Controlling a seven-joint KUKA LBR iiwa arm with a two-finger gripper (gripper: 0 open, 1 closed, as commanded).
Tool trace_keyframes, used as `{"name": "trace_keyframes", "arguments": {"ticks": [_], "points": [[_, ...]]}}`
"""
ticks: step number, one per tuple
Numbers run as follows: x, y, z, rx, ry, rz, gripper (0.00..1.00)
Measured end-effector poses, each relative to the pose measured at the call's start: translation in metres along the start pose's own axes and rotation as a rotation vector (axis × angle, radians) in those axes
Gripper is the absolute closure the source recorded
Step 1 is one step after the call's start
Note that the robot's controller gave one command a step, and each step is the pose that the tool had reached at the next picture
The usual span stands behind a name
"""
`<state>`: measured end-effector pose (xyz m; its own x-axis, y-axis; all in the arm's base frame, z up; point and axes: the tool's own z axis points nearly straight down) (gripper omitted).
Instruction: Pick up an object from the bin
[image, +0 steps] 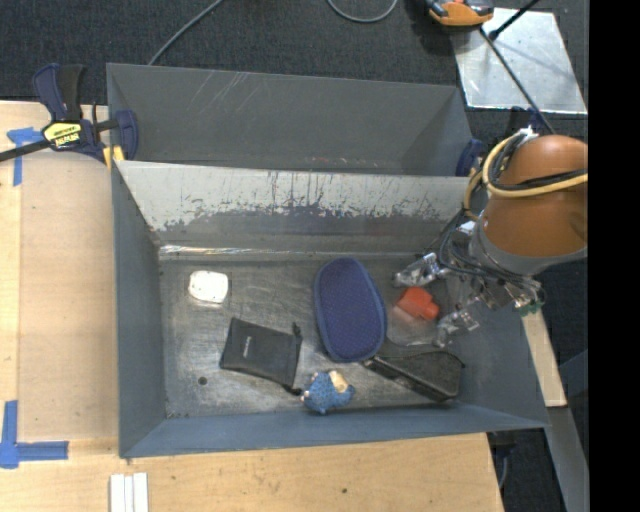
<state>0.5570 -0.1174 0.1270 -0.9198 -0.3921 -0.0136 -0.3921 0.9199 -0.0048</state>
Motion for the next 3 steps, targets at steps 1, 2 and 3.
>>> {"name": "trace_keyframes", "arguments": {"ticks": [1,2,3], "points": [[-0.015,-0.012,0.034,0.004,0.002,0.236,0.0],[-0.013,-0.01,0.037,-0.002,0.009,0.234,1.0],[0.002,-0.006,0.046,-0.001,-0.022,0.47,1.0]]}}
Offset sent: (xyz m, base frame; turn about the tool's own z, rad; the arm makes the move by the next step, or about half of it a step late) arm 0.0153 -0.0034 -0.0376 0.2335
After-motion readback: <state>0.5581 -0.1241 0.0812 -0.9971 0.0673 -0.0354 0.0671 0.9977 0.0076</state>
